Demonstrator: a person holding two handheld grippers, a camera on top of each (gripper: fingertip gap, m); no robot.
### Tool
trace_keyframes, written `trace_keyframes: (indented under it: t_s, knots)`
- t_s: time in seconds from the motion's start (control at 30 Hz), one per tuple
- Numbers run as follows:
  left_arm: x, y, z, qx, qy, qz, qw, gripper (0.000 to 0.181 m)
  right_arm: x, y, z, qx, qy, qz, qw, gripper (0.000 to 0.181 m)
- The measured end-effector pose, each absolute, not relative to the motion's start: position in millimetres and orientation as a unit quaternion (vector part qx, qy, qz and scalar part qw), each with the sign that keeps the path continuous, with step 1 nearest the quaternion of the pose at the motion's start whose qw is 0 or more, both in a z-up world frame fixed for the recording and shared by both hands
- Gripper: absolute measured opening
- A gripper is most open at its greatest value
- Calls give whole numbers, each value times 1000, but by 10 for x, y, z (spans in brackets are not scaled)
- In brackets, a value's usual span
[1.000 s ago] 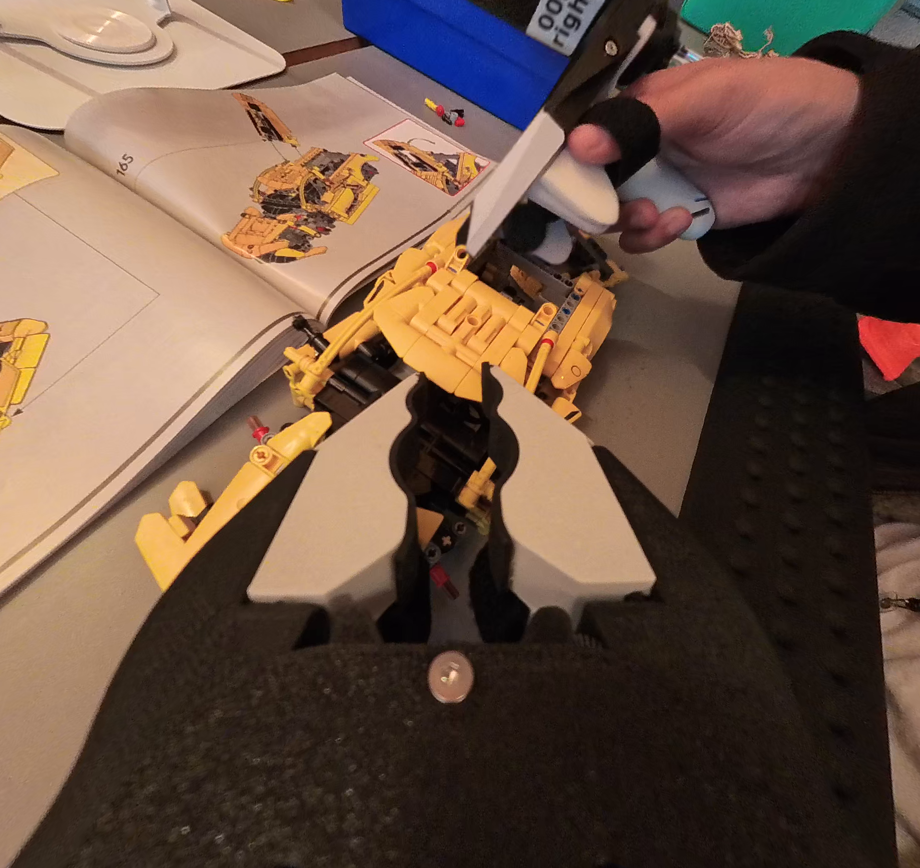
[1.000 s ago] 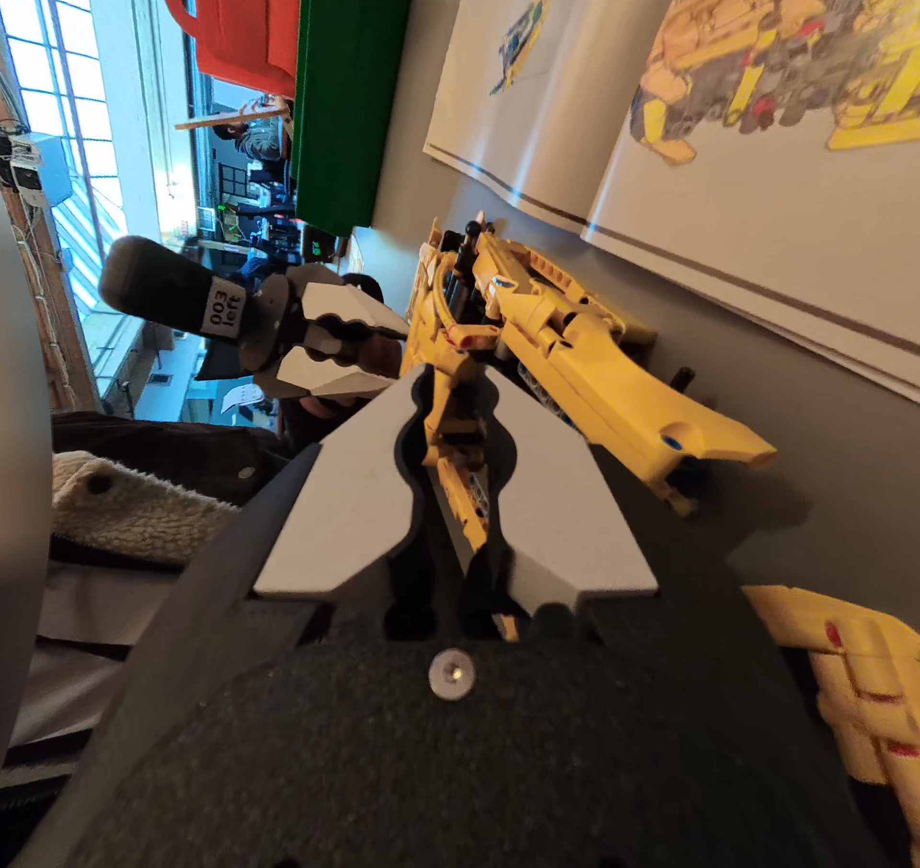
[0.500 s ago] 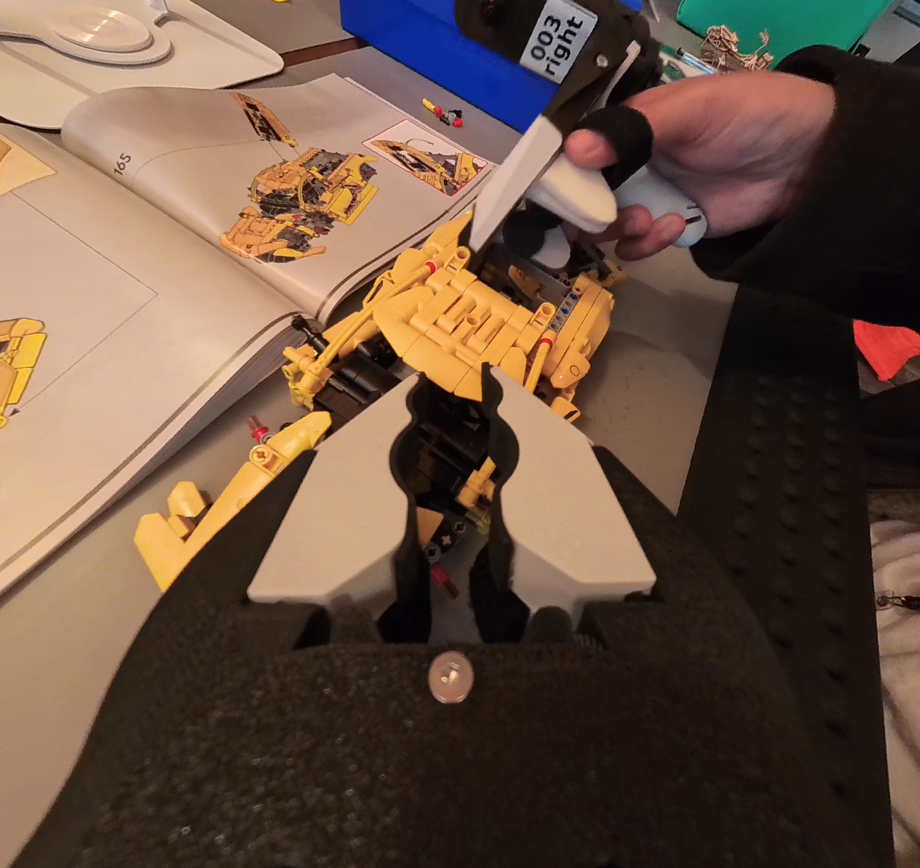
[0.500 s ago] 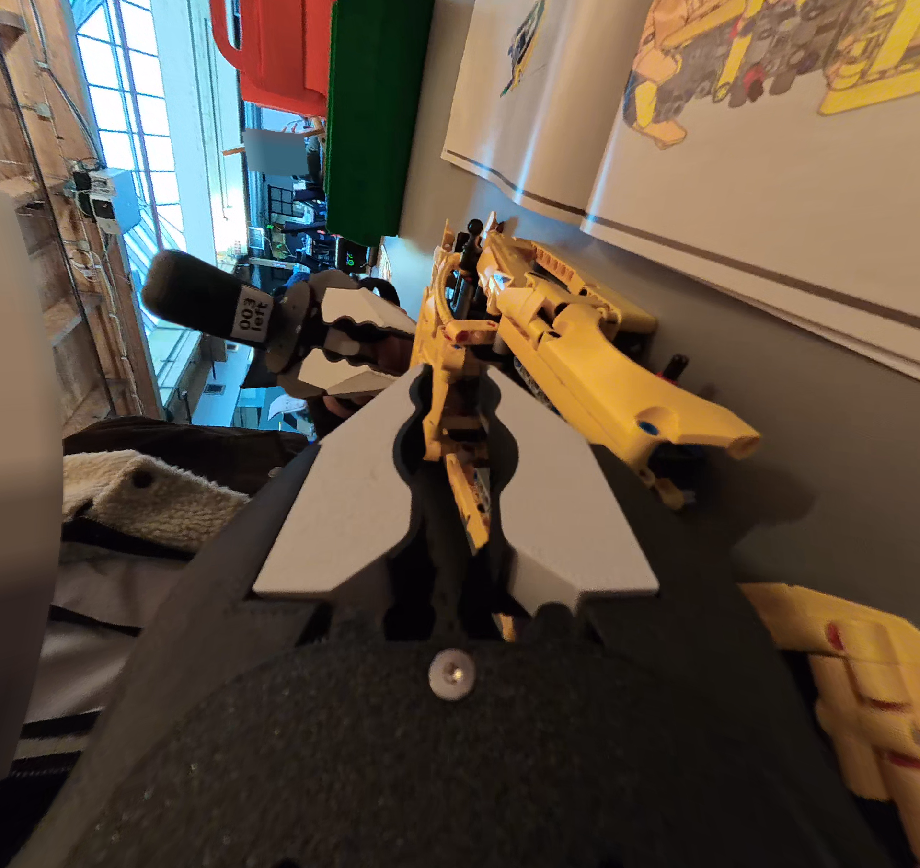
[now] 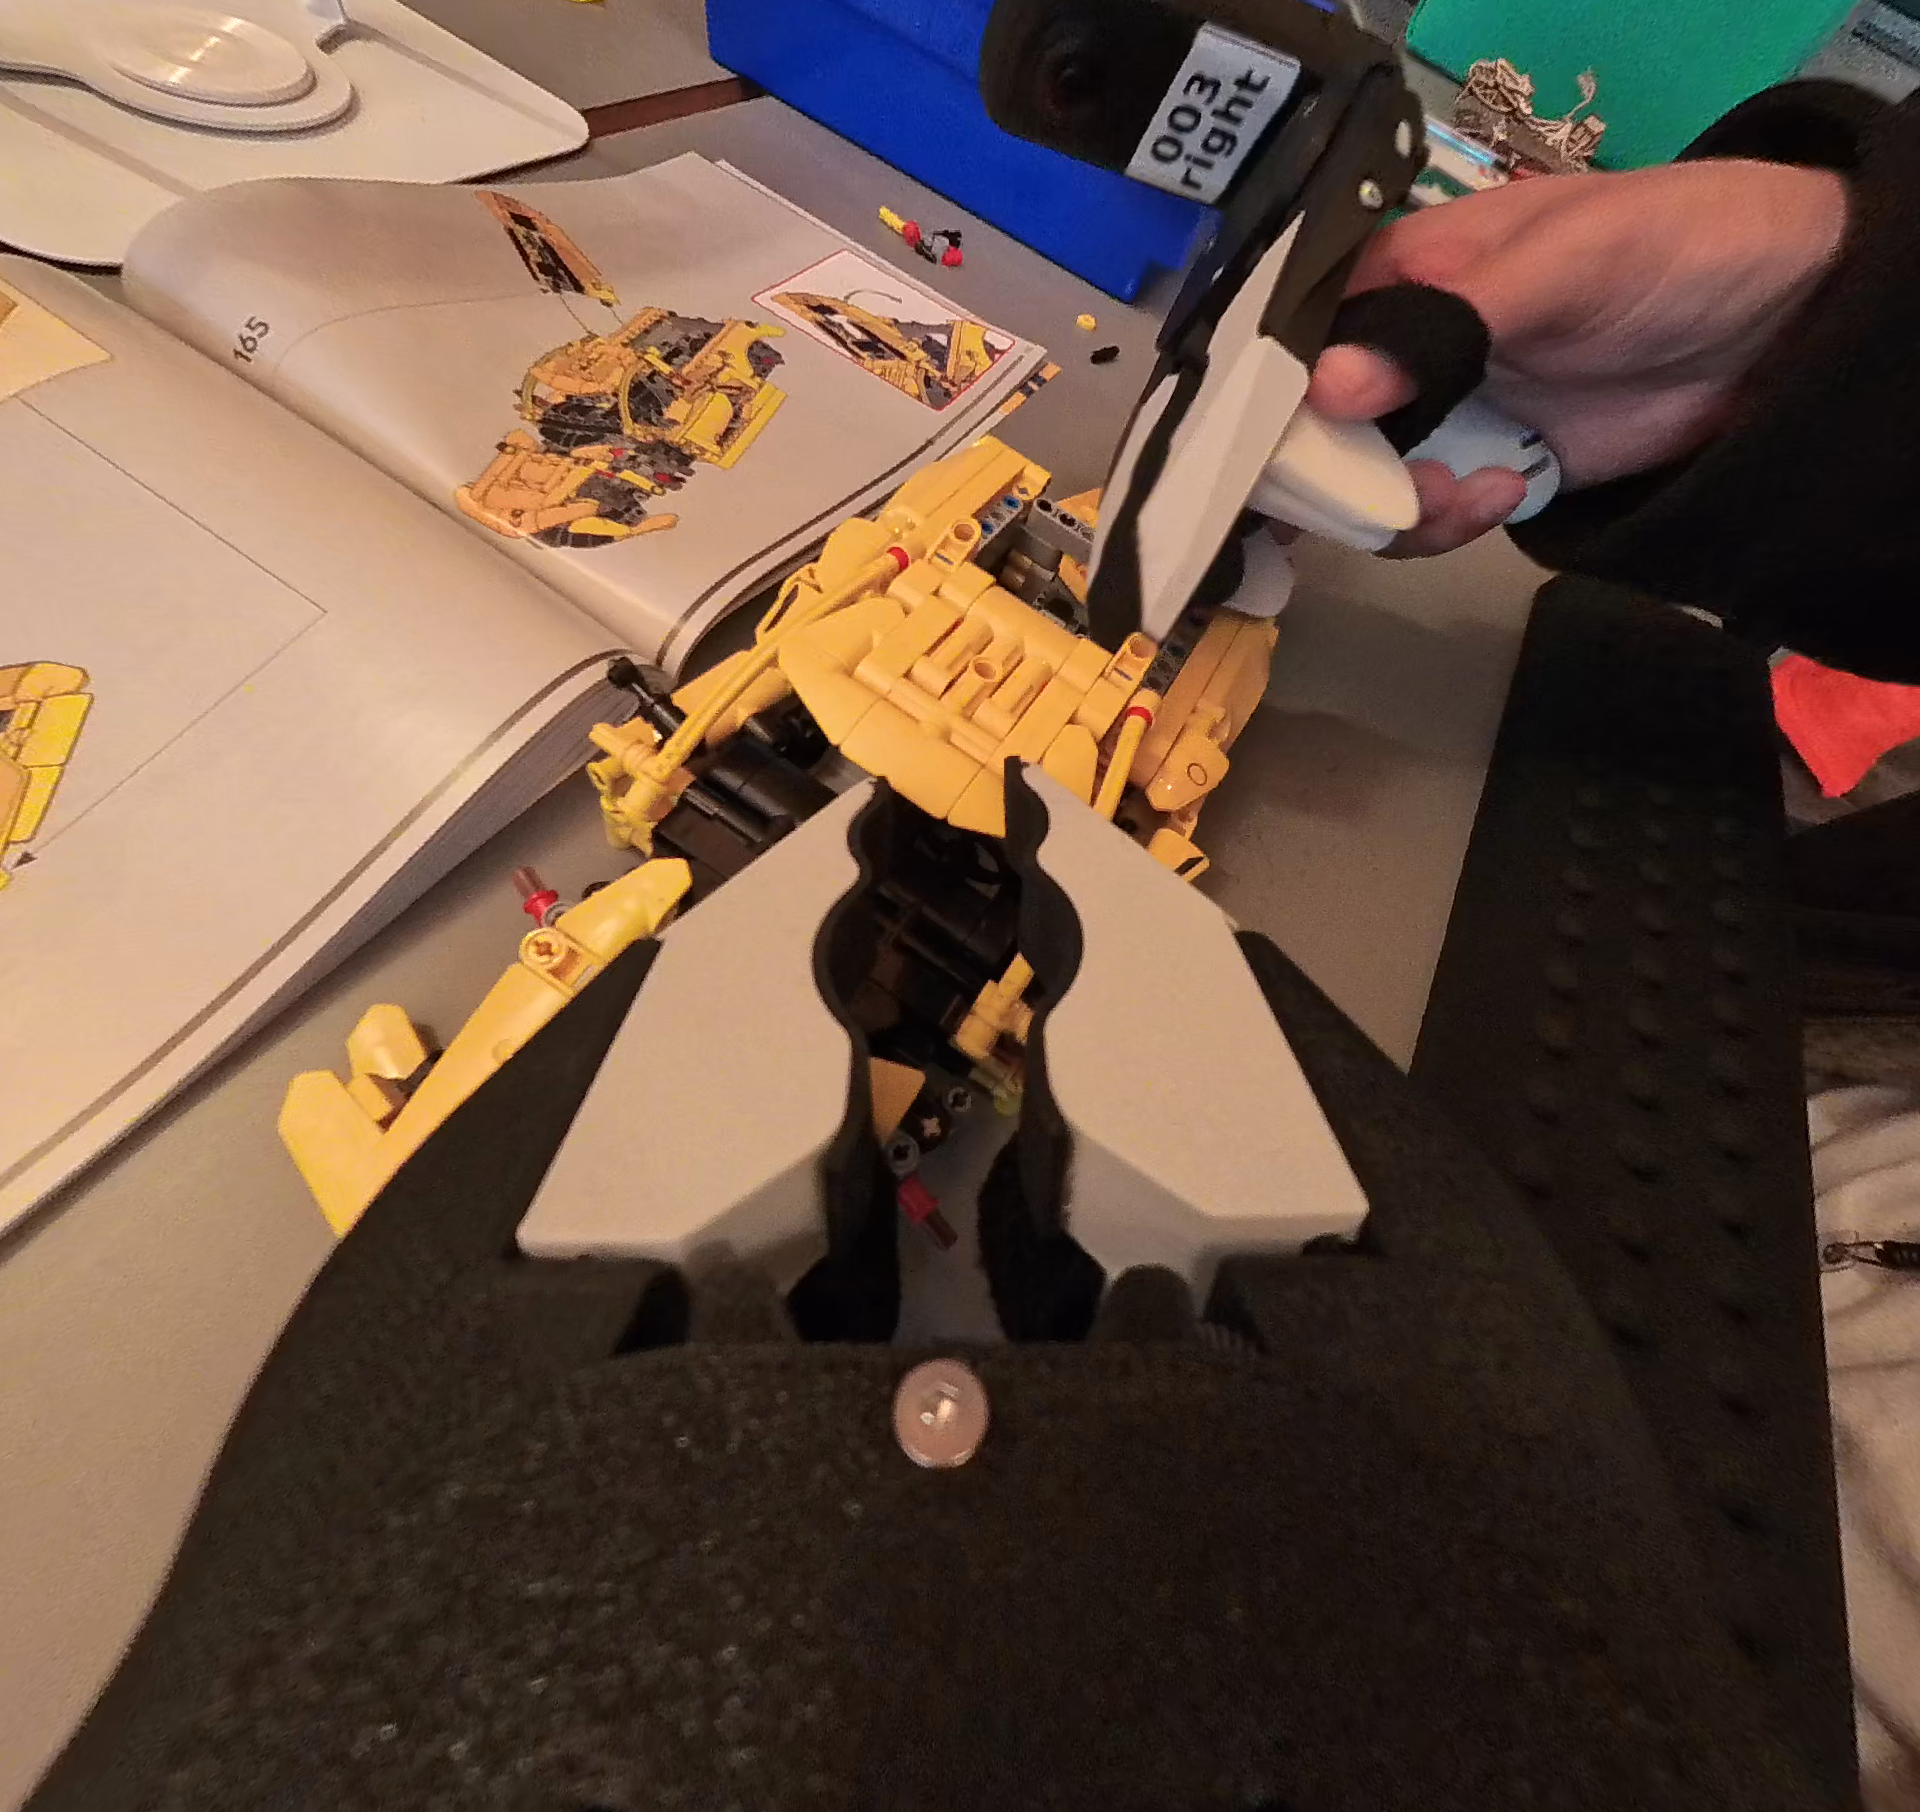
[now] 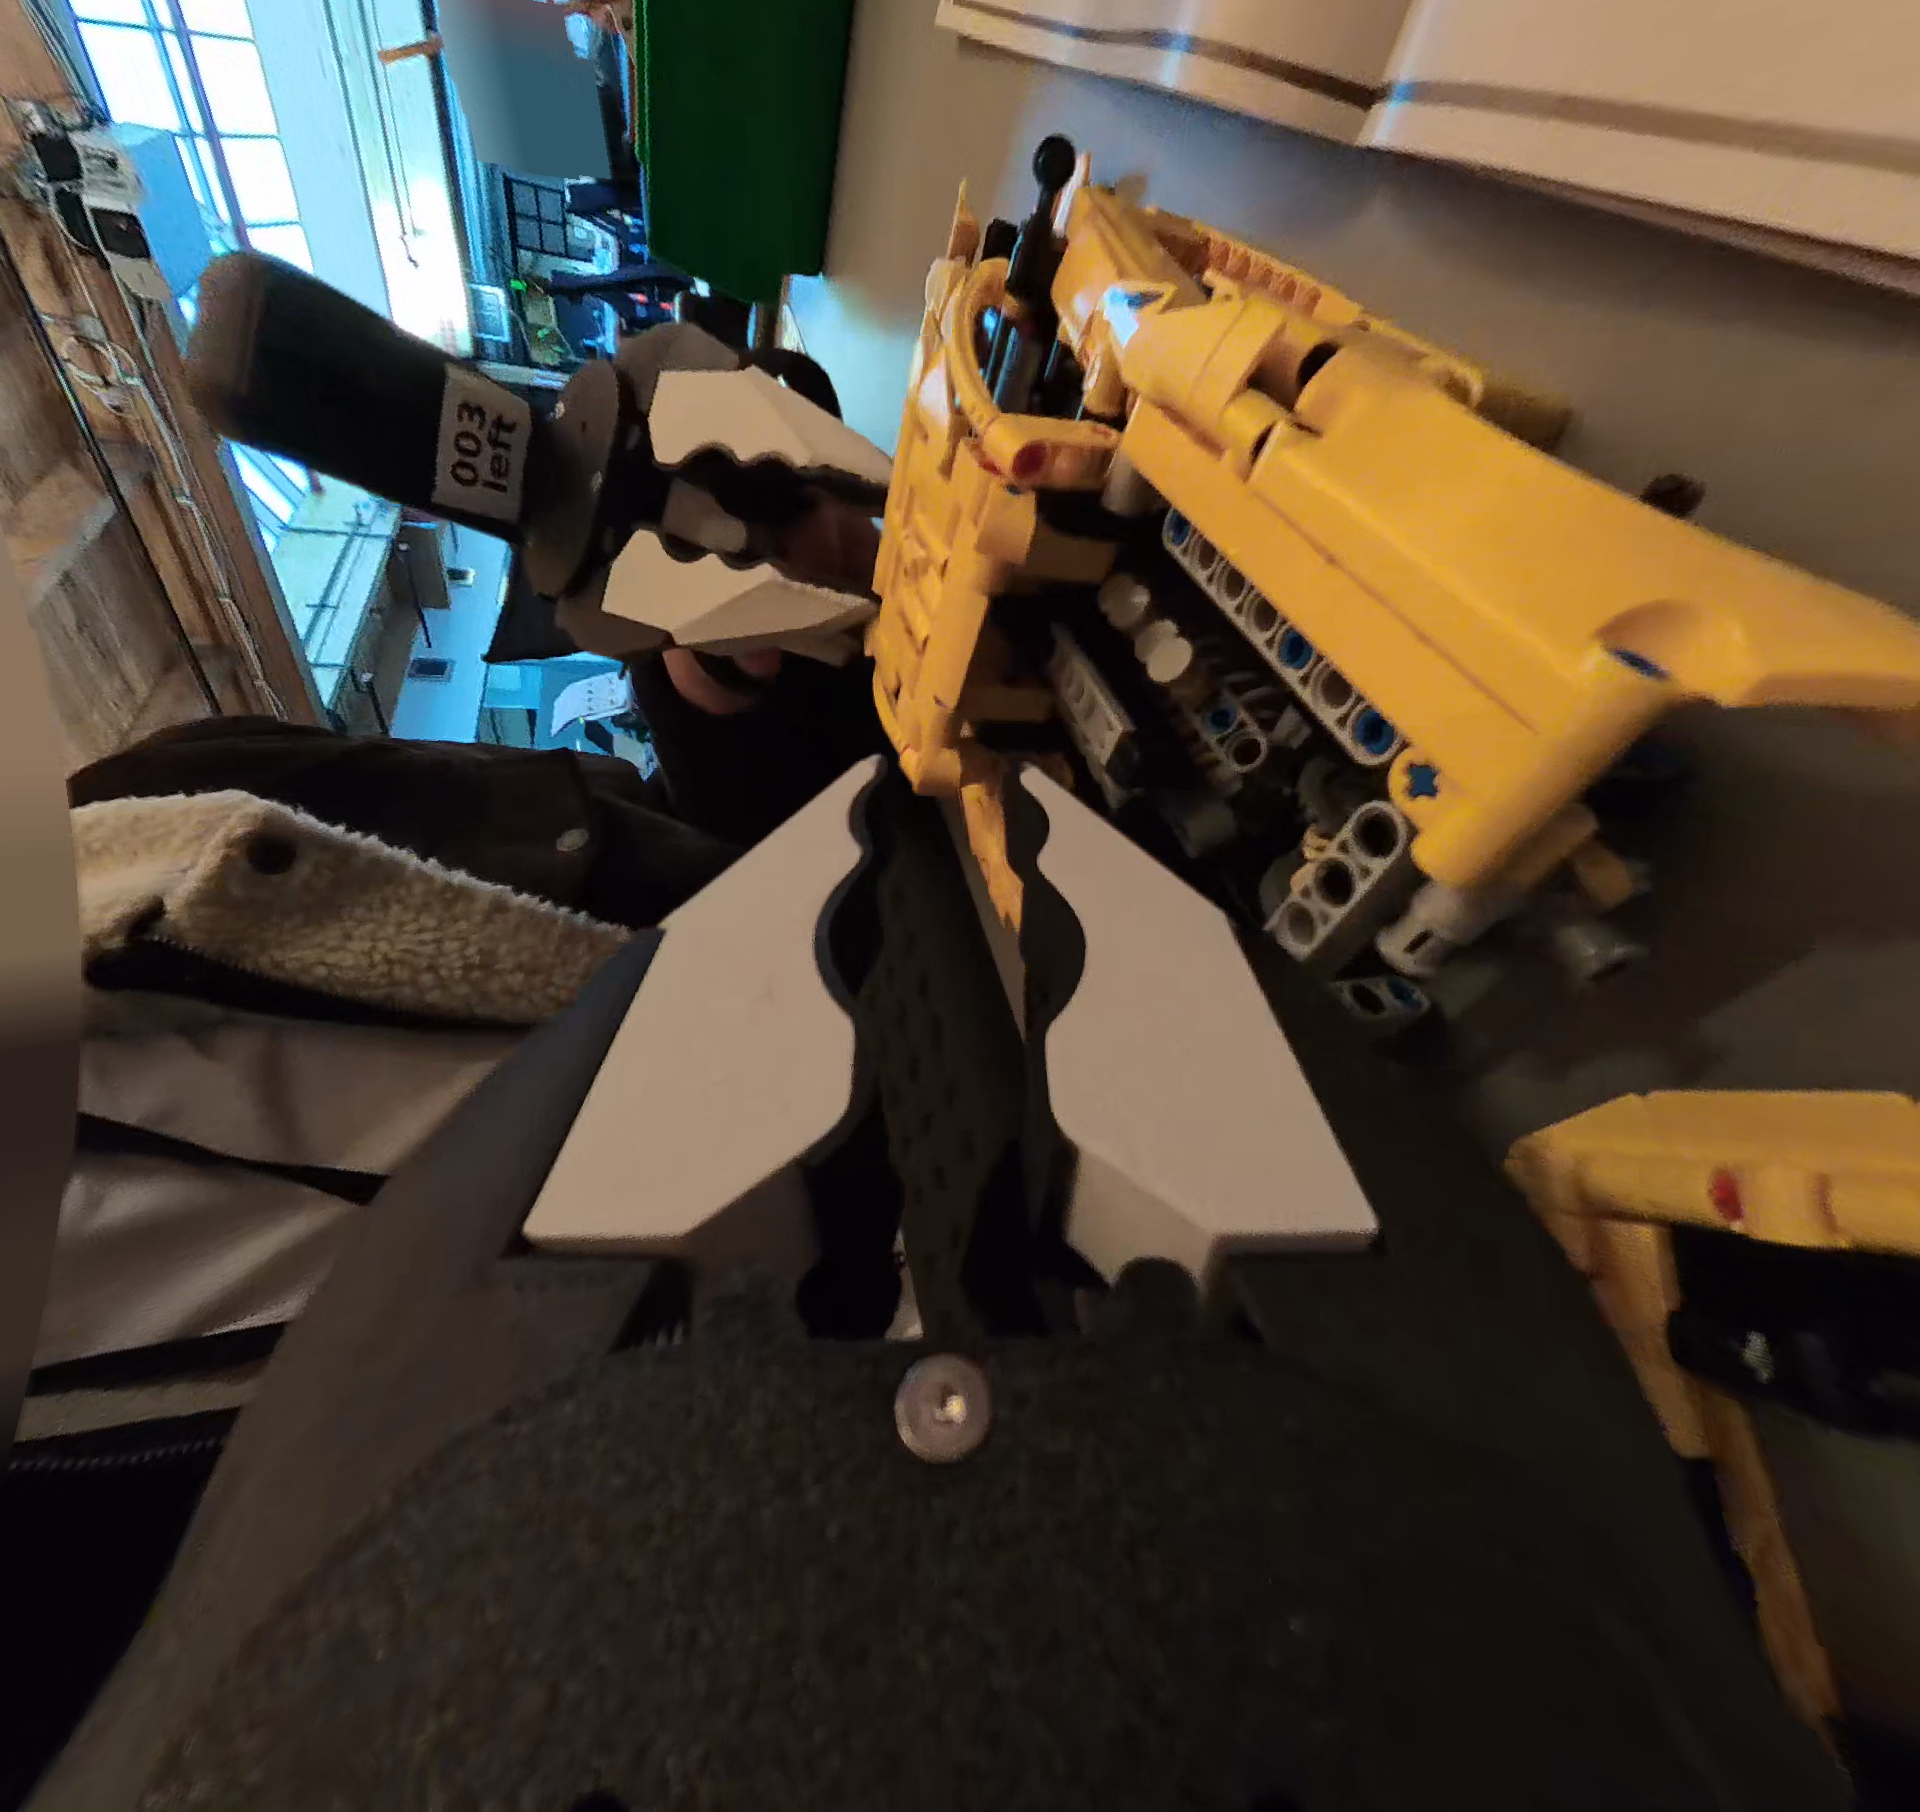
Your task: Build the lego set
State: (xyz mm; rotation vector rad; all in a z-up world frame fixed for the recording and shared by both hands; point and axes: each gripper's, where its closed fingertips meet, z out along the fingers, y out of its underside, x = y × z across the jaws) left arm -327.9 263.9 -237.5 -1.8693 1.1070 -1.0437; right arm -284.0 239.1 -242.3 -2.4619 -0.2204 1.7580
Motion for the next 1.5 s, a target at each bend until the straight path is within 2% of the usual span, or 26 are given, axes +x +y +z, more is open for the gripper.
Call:
trace_keyframes:
  t_s: [0.07,0.1,0.27,0.37,0.47,0.57,0.7,0.8,0.87,0.93,0.97,1.07,1.23,1.4,1.5]
  knots:
    - [-3280,2638,-2376,-724,429,-403,359,20,-2861,2394,-2399,-799,-70,595,50,8]
    - [-3281,2637,-2377,-724,430,-403,360,20,-2860,2396,-2401,-798,-68,596,50,8]
    - [-3280,2635,-2376,-724,430,-403,359,20,-2837,2390,-2381,-802,-82,588,62,10]
    - [-3281,2634,-2376,-724,429,-404,359,20,-2561,2419,-2069,-786,-126,588,142,20]
    - [-3281,2632,-2374,-724,429,-404,358,20,-1873,2388,-2074,-836,-235,414,272,20]
    - [-3279,2635,-2371,-724,426,-408,357,21,-1397,2255,-2428,-855,-317,259,318,49]
    - [-3280,2635,-2366,-725,424,-410,357,22,-1246,2128,-2740,-881,-309,247,260,51]
    - [-3294,2623,-2349,-723,420,-420,354,23,-1084,2188,-2702,-869,-300,231,320,40]
    - [-3301,2627,-2311,-718,417,-426,360,23,-973,2216,-2698,-863,-293,221,348,40]
    - [-3294,2627,-2243,-707,419,-429,375,24,-925,2178,-2839,-872,-302,230,310,58]
    - [-3285,2616,-2203,-701,421,-431,382,24,-949,2164,-2885,-871,-302,251,296,59]
    - [-3255,2560,-2150,-687,434,-429,394,24,-1095,2131,-2918,-855,-317,292,289,57]
    - [-3252,2504,-2141,-682,445,-417,404,24,-1282,1739,-2913,-844,-349,338,227,37]
    - [-3244,2512,-2077,-676,439,-429,407,24,-1270,1861,-2796,-862,-293,341,236,49]
    - [-3215,2458,-2060,-672,446,-430,405,24,-1337,2028,-2816,-883,-248,346,199,49]
